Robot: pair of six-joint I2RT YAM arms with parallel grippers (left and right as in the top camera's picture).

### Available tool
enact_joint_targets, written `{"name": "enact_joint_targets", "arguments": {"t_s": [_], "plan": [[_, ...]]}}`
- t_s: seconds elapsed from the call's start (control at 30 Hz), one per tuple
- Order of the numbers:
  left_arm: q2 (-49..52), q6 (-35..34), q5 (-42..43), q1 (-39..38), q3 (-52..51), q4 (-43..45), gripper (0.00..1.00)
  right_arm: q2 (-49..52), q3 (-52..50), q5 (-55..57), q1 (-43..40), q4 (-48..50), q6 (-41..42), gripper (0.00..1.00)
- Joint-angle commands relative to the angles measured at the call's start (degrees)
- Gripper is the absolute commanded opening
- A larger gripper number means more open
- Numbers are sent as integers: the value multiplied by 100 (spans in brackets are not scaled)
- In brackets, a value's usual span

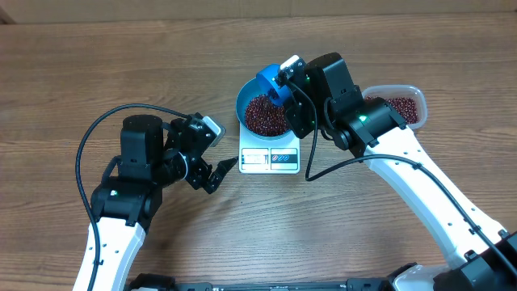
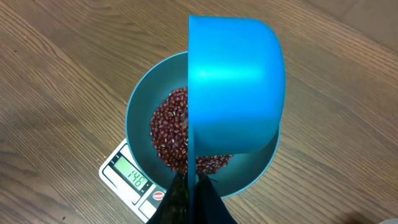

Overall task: Scoop item into bowl and weigh 150g on scale
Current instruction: 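Tip the blue scoop with the right gripper to trickle beans into the bowl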

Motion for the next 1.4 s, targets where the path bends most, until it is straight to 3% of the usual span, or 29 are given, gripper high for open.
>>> {"name": "enact_joint_targets", "arguments": {"t_s": [0.0, 1.37], "plan": [[-28, 107, 9, 46, -28, 4, 100, -15, 192, 33, 17, 26, -22, 4], [-28, 107, 9, 46, -28, 4, 100, -15, 192, 33, 17, 20, -20, 4]]}}
